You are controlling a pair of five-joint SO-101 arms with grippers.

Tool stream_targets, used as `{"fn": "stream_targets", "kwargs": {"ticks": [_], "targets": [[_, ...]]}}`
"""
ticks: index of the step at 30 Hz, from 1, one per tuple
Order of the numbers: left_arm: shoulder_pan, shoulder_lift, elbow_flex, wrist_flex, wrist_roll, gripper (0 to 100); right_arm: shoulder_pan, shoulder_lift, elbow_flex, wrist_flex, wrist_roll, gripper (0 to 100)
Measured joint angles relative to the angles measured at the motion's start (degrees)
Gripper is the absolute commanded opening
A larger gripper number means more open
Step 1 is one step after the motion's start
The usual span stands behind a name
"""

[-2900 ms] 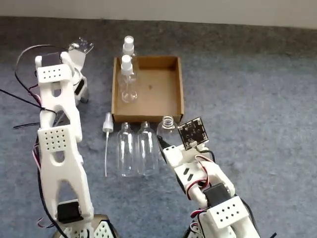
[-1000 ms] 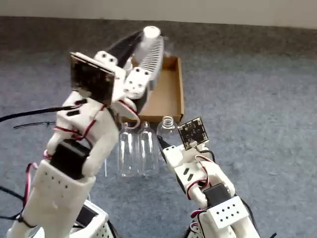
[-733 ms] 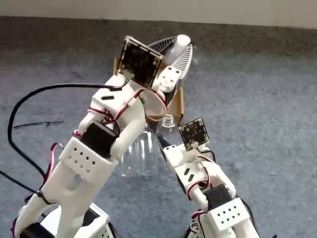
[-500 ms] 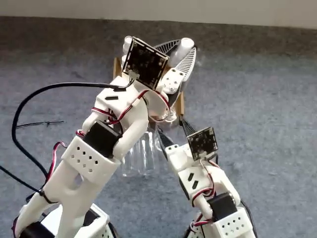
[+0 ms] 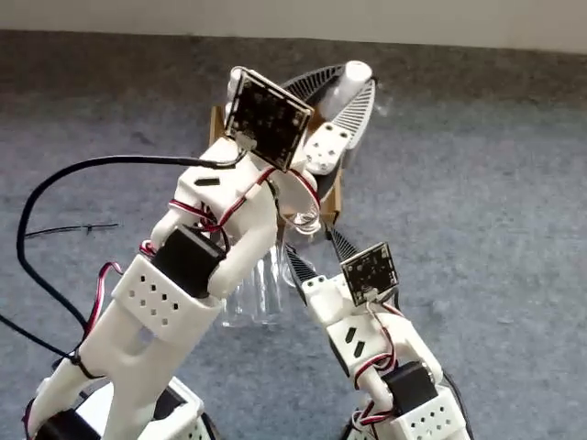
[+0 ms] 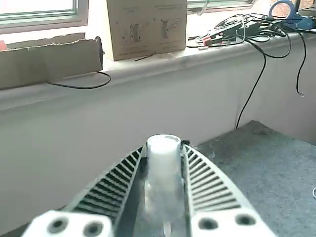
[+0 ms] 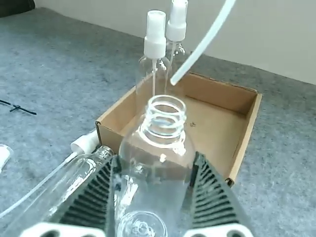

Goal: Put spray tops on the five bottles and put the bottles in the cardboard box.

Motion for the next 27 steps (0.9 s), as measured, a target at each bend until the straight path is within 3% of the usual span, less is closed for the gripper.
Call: {"fn": "stream_targets", "kwargs": {"ticks": [10,15,27], "targets": [[1.1,0.0,0.4,4.0,0.0,0,0.0,0.0,0.0,0.0,0.0,0.4],[-1.9,0.0,2.4,4.0,0.0,0,0.0,0.0,0.0,0.0,0.0,0.4],[-1.6,0.4,2.3,4.0,0.0,0,0.0,0.0,0.0,0.0,0.0,0.4]]}}
